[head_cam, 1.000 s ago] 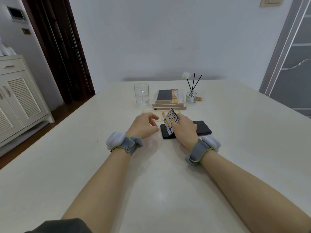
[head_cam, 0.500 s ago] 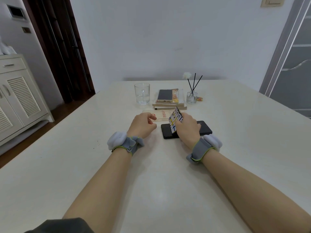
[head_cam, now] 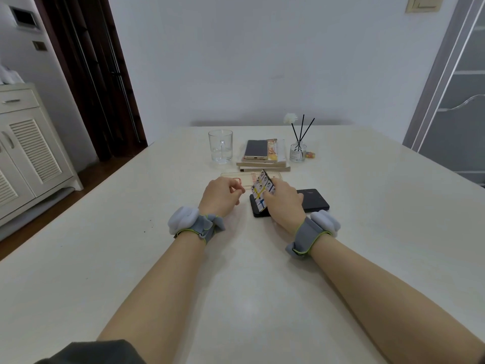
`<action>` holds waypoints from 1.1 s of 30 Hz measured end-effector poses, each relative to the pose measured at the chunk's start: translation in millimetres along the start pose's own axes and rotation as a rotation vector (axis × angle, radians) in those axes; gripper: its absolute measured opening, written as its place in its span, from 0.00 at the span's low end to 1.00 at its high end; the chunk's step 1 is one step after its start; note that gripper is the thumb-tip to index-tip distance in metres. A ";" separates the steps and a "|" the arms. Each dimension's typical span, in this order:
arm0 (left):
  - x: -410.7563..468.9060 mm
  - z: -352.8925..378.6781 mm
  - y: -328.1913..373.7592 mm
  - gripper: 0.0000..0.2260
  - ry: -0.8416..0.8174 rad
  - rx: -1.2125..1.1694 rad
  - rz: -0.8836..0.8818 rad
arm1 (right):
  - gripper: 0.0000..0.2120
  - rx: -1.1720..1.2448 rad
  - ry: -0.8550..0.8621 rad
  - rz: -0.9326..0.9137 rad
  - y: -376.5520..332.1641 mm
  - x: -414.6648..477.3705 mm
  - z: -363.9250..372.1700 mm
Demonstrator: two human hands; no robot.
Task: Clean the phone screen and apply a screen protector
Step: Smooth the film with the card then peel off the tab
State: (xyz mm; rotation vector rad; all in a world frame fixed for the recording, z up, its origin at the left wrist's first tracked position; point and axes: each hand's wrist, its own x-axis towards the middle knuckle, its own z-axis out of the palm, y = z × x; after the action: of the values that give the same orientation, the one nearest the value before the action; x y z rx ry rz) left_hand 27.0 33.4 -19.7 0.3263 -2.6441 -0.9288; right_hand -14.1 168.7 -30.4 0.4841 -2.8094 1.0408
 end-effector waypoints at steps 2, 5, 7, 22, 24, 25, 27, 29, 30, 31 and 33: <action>-1.2 -0.6 0.0 0.10 0.007 0.005 -0.008 | 0.11 0.057 -0.051 -0.027 -4.3 -1.0 1.7; -1.9 -1.0 0.8 0.12 0.024 0.020 -0.007 | 0.09 0.147 -0.019 0.001 -2.9 0.9 -4.5; -1.8 -0.4 1.9 0.13 0.035 0.038 -0.001 | 0.10 0.147 0.020 0.039 2.8 2.5 -10.1; 1.4 7.6 -3.6 0.15 -0.023 0.231 -0.003 | 0.10 0.013 0.042 -0.021 -0.9 -2.3 -0.4; 1.2 8.5 -2.7 0.15 -0.030 0.235 -0.002 | 0.09 0.009 0.023 -0.033 -2.5 -2.7 1.5; 1.3 8.8 -2.4 0.16 -0.032 0.236 -0.004 | 0.09 0.015 0.014 -0.038 -3.4 -2.8 1.9; 1.0 8.7 -2.6 0.16 -0.030 0.236 -0.007 | 0.10 0.037 0.013 -0.035 -3.7 -2.4 1.0; 0.5 8.6 -3.1 0.16 -0.026 0.234 -0.008 | 0.11 0.047 0.035 -0.026 -1.7 -1.5 -0.4; 0.4 8.8 -3.0 0.16 -0.024 0.229 -0.008 | 0.11 0.045 0.039 -0.026 -0.6 -1.4 -0.5; 0.6 9.2 -2.9 0.16 -0.023 0.223 -0.006 | 0.11 0.042 0.035 -0.030 0.1 -1.6 -0.1; 1.1 9.8 -2.6 0.16 -0.020 0.217 -0.004 | 0.11 0.049 0.013 -0.043 -0.4 -1.8 1.8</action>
State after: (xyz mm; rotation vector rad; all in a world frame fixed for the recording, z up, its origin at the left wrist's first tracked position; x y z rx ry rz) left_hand 22.6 36.7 -28.3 0.3743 -2.7689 -0.6498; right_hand -12.3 167.7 -31.9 0.5384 -2.7547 1.1024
